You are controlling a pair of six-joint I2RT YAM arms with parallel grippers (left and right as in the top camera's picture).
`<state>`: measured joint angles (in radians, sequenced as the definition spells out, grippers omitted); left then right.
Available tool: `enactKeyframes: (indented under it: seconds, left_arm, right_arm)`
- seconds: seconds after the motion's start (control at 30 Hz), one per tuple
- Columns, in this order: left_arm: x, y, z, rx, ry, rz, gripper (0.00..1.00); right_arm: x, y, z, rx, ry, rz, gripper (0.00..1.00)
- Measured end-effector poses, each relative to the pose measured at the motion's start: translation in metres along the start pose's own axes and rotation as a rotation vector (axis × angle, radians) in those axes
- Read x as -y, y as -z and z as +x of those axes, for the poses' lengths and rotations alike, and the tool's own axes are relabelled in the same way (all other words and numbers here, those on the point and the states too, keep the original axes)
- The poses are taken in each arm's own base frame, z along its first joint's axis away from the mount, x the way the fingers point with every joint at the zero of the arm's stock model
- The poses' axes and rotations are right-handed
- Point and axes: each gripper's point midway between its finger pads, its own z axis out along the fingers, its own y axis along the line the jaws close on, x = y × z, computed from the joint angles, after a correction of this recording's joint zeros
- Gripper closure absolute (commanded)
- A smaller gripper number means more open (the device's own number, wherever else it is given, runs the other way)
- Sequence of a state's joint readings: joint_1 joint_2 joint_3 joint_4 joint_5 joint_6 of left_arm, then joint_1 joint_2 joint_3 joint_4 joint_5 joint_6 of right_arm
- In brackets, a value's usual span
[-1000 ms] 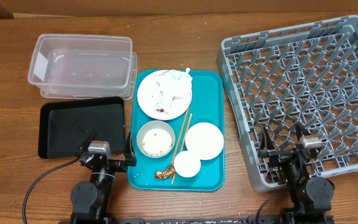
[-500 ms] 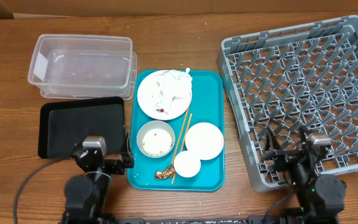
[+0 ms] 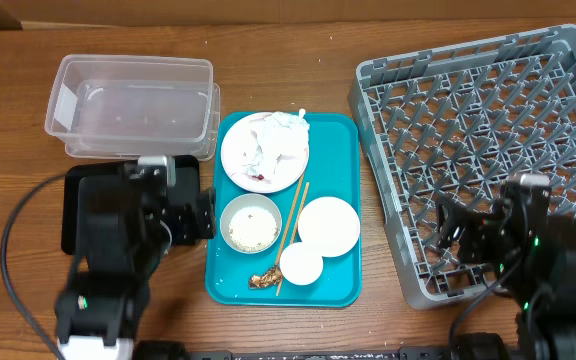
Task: Sort waste into correct bins and load items into the dishwasher
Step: 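Reach the left gripper to the white tissue on the plate and grasp it, then carry the tissue with the left gripper into the clear plastic container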
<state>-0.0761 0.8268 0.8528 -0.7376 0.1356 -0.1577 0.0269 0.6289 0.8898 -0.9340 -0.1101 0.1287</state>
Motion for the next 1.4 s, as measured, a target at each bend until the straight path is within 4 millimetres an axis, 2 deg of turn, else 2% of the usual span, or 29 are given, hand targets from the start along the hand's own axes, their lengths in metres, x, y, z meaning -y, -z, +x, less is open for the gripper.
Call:
enactKeyframes:
  seconds: [0.17,0.4,0.5,0.6,0.73,0.93,1.1,1.2,1.3,1.4]
  left_arm:
    - [0.001,0.001,-0.003,-0.159,0.022,-0.023,0.00]
    - [-0.002,-0.011,0.005,-0.242,0.034,-0.034,0.00]
    - [0.005,-0.019,-0.009,-0.191,0.029,0.003,0.00]
    - [0.015,-0.027,-0.033,-0.105,0.021,0.063,0.05]
    - [0.033,-0.044,-0.051,-0.058,0.005,0.124,0.09]
    - [0.069,-0.091,-0.063,-0.093,-0.071,0.158,0.08]
    - [0.093,-0.143,-0.064,-0.127,-0.127,0.138,0.05]
    - [0.097,-0.174,-0.049,-0.169,-0.144,0.123,0.10]
    - [0.090,-0.205,-0.022,-0.248,-0.142,0.093,0.16]
    - [0.082,-0.227,0.004,-0.327,-0.128,0.069,0.29]
  right_arm:
    - [0.007,-0.007,-0.004,-0.069,-0.006,0.057,0.00]
    - [0.012,-0.008,0.003,-0.107,-0.010,0.082,0.00]
    - [0.014,-0.007,0.007,-0.123,-0.011,0.091,0.00]
    - [0.015,-0.007,0.008,-0.128,-0.011,0.100,0.00]
    - [0.016,-0.007,0.008,-0.129,-0.011,0.104,0.00]
    - [0.016,-0.007,0.009,-0.132,-0.011,0.105,0.00]
    - [0.017,-0.007,0.009,-0.133,-0.011,0.106,0.00]
    - [0.017,-0.006,0.009,-0.133,-0.011,0.109,0.00]
    - [0.018,-0.006,0.009,-0.133,-0.011,0.112,0.00]
    - [0.018,-0.006,0.010,-0.134,-0.012,0.113,0.00]
